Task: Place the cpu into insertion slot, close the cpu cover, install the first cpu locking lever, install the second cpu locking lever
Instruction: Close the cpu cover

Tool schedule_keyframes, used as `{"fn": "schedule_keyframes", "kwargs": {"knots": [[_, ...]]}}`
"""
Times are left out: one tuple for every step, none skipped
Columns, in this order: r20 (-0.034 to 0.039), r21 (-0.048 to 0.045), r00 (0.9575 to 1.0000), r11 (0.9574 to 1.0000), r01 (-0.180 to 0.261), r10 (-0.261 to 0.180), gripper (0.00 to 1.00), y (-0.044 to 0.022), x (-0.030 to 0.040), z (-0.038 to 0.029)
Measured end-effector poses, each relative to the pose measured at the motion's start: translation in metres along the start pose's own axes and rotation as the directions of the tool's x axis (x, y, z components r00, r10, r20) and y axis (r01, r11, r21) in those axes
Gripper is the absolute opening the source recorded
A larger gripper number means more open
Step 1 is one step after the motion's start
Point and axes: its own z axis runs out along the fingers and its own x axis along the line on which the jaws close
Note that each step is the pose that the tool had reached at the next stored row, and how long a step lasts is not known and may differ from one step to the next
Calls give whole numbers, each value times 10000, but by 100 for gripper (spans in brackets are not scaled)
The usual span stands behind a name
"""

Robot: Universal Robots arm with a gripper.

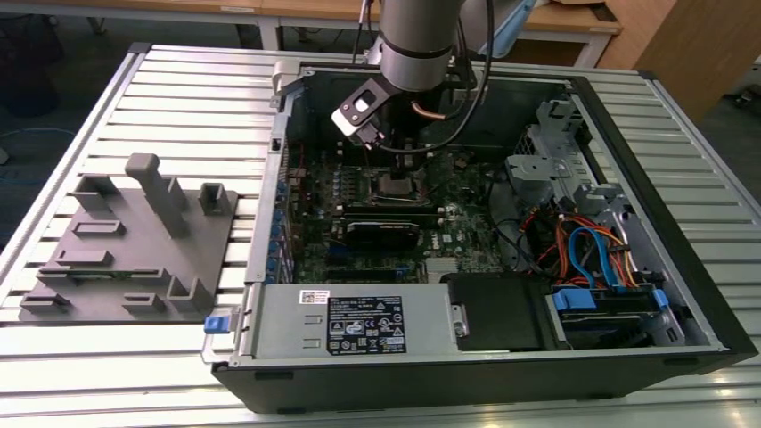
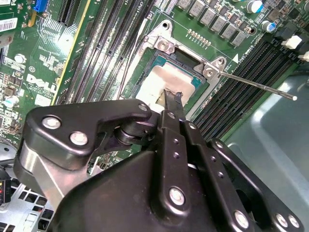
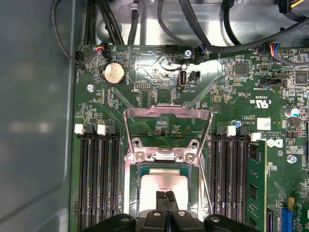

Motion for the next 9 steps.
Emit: {"fn": "schedule_keyframes", "kwargs": {"knots": [[0,0,10000,10000,0,0,10,0,0,0],[1,0,10000,10000,0,0,10,0,0,-1],[0,0,10000,10000,0,0,10,0,0,-1],[0,0,10000,10000,0,0,10,0,0,-1],[0,0,10000,10000,0,0,10,0,0,-1],[0,0,10000,10000,0,0,10,0,0,-1],[-1,3,10000,10000,0,0,10,0,0,-2],[0,26,10000,10000,1,-1,10,2,0,-2],[2,59,10000,10000,-1,1,10,4,0,-3]]}}
